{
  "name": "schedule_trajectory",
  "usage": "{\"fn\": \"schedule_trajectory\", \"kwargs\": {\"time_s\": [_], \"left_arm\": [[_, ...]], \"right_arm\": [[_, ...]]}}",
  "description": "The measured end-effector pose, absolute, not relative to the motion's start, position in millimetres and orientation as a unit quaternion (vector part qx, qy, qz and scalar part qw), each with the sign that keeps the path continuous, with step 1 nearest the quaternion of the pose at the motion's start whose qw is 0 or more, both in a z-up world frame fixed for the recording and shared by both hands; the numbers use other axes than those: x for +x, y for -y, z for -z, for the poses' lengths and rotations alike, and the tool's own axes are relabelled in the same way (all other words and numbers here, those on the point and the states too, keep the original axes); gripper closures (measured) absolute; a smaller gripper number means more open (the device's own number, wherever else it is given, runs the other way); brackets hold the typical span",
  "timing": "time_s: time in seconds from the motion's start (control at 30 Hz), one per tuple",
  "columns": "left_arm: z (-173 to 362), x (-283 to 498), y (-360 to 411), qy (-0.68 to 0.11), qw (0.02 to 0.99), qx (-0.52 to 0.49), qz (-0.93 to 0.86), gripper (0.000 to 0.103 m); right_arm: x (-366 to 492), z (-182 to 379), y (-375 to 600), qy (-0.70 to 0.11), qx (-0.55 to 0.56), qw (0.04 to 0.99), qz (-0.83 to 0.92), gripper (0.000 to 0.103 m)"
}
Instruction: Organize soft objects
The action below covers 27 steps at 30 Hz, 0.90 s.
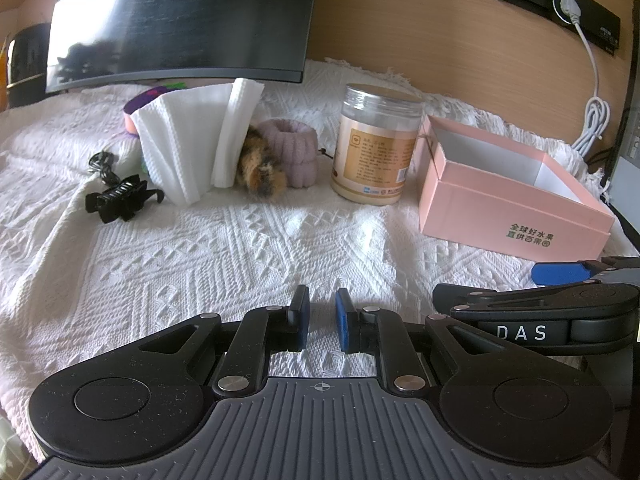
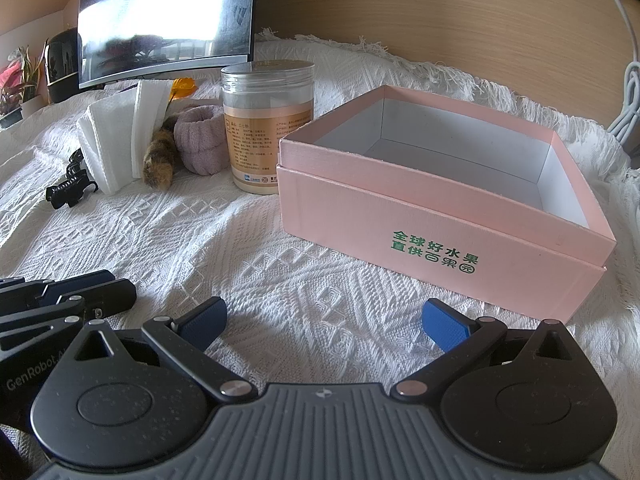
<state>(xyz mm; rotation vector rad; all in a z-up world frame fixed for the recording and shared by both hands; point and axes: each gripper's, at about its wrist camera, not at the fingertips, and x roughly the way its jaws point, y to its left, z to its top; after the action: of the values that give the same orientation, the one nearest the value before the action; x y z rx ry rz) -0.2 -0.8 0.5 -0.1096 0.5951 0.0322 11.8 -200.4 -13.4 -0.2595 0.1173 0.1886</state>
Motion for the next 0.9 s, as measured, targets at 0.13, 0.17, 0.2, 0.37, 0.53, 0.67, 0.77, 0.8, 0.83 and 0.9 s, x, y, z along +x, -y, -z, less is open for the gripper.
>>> {"fn": "schedule_trajectory", "kwargs": {"time_s": [0.13,0.17,0.2,0.37,0.53,0.67,0.77,0.8,0.83,0.9], "left_arm": [[-0.5,-0.2,0.7,-0.293,0.954,-0.055,-0.015,0.087],[-0.7,-0.2,1.3,-0.293,0.954,-0.055,-0.015,0.087],[-0.9,-0.5,1.2,-0.293,0.954,-0.057,-0.015,0.087],[-2.9,-3.6,0.2,-0.293,0.954,-0.061,-0.014,0.087],[-3.0,-3.8,0.3,-0.293,0.954,-0.059,-0.014,0.087],[-0.8,-1.0,-3.0,-0.293,0.954,-0.059,-0.014,0.087],[-0.8,0.1,-4.0,-0.294,0.954,-0.059,-0.013,0.087],[-0.9,0.1,-4.0,-0.294,0.954,-0.060,-0.013,0.087],[-1.0,0.1,-3.7,-0.294,0.954,-0.060,-0.012,0.087],[-1.0,0.2,-3.0,-0.294,0.954,-0.061,-0.012,0.087]], "right_arm": [[11.9,13.4,200.2,-0.058,-0.129,0.985,-0.094,0.000],[11.9,13.4,200.2,-0.058,-0.129,0.985,-0.094,0.000],[11.9,13.3,200.2,-0.058,-0.129,0.985,-0.094,0.000],[11.9,13.3,200.2,-0.058,-0.129,0.985,-0.094,0.000],[11.9,13.2,200.2,-0.059,-0.129,0.985,-0.094,0.000],[11.9,13.1,200.2,-0.058,-0.130,0.985,-0.094,0.000],[12.0,13.1,200.2,-0.059,-0.129,0.985,-0.094,0.000],[12.0,13.1,200.2,-0.059,-0.129,0.985,-0.094,0.000],[12.0,13.1,200.2,-0.058,-0.130,0.985,-0.094,0.000],[12.0,13.1,200.2,-0.059,-0.130,0.985,-0.094,0.000]]}}
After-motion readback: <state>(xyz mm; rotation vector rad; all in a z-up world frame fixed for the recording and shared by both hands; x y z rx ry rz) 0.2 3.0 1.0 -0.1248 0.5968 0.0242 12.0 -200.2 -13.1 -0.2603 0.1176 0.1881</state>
